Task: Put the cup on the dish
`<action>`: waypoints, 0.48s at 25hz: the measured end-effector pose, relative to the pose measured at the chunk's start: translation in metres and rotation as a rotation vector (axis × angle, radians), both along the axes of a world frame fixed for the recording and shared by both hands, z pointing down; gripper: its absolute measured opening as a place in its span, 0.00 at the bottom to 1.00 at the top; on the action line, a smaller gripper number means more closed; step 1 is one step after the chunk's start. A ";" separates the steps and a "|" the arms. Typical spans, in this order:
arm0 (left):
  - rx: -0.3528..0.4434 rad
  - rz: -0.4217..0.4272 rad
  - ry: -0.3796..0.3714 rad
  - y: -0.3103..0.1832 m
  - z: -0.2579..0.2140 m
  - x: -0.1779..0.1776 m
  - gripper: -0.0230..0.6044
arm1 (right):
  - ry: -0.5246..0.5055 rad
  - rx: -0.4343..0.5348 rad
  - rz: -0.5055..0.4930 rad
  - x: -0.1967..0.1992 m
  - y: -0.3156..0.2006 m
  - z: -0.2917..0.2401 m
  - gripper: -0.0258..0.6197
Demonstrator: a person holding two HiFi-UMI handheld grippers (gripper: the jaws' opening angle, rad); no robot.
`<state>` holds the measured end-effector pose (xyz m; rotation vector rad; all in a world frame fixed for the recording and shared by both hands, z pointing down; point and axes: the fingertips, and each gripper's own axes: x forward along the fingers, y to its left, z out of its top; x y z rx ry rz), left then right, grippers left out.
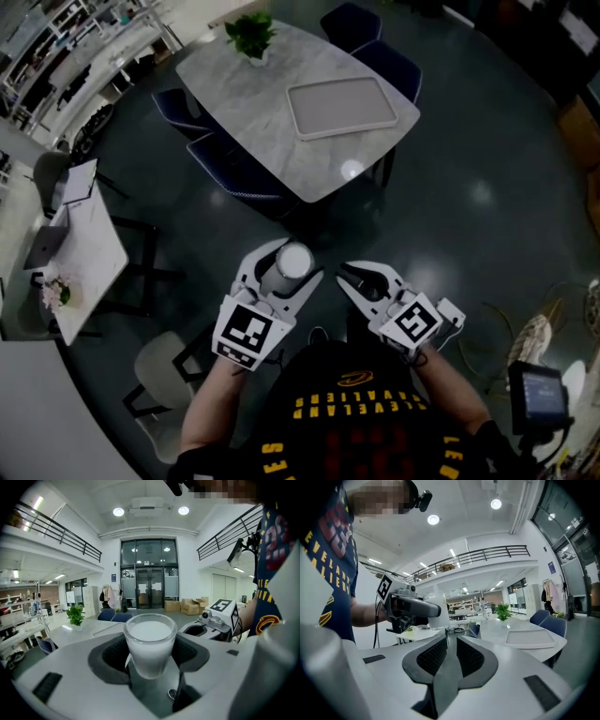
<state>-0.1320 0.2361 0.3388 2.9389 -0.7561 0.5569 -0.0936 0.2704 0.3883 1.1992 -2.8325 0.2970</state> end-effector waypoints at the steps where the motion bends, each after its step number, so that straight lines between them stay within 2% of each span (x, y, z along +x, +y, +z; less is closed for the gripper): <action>1: 0.000 -0.014 -0.005 -0.009 0.001 0.006 0.46 | 0.000 -0.009 -0.004 0.010 -0.008 0.002 0.12; 5: -0.024 -0.052 0.002 -0.041 0.007 0.038 0.46 | -0.043 -0.058 -0.002 0.046 -0.039 0.003 0.12; 12: -0.047 -0.122 -0.025 -0.089 0.016 0.081 0.46 | -0.074 -0.040 -0.021 0.103 -0.096 -0.006 0.12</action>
